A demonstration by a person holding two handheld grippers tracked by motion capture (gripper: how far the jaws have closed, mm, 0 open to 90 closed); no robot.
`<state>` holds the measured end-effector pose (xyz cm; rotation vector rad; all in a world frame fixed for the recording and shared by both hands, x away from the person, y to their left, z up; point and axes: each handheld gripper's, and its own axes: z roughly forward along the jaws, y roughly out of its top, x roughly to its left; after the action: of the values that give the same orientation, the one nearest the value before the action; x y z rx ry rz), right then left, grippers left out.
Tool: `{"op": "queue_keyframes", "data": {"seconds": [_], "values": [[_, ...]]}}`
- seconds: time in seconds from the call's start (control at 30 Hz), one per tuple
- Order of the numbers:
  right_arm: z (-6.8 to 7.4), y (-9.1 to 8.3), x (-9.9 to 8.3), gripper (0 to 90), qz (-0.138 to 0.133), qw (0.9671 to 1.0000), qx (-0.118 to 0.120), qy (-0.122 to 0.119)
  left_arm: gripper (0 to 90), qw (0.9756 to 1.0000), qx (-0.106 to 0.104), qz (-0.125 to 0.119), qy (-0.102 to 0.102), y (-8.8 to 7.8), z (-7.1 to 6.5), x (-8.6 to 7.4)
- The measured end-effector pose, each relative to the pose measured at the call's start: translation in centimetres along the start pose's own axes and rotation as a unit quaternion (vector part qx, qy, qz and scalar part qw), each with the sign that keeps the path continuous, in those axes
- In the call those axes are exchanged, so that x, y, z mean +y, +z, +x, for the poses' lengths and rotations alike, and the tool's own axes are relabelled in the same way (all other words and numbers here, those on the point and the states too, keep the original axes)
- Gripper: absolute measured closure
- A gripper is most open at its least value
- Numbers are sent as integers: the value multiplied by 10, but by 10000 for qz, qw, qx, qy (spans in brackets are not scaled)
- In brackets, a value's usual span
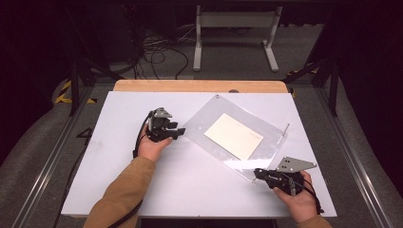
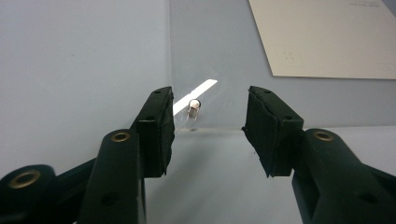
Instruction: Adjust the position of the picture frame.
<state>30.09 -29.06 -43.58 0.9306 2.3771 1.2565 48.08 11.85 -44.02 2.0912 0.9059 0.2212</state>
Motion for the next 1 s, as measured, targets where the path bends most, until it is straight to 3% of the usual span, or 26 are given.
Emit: {"op": "queue_keyframes", "data": {"seconds": [0.1, 0.2, 0.27, 0.37, 0.5, 0.63, 0.77, 0.87, 1.0], "values": [[1, 0, 0, 846, 9, 10000, -31, 2, 545, 9999, -9, 109, 46, 7, 4, 4], [1, 0, 0, 845, 10, 10000, -52, 8, 550, 9999, -52, 85, -67, 11, 6, 6], [2, 0, 0, 845, 2, 10000, -62, 10, 550, 9999, 45, 125, 42, 15, 6, 6], [2, 0, 0, 844, -7, 10000, -72, 20, 560, 9997, 31, 223, 27, 19, 6, 6], [2, -1, -1, 844, -14, 10000, -67, 30, 606, 9993, 168, 331, 2, 26, 8, 5], [3, -1, -1, 844, -12, 10000, -69, 21, 647, 9995, 177, 270, 9, 27, 9, 5], [3, -1, 0, 844, 1, 10000, -83, 7, 723, 9988, 337, 291, 194, 27, 5, 6], [3, -1, -1, 844, -4, 10000, -78, 8, 726, 9988, 320, 299, 221, 27, 5, 6], [3, -1, 0, 844, 1, 10000, -84, 2, 730, 9973, 474, 332, 443, 27, 0, 8]]}}
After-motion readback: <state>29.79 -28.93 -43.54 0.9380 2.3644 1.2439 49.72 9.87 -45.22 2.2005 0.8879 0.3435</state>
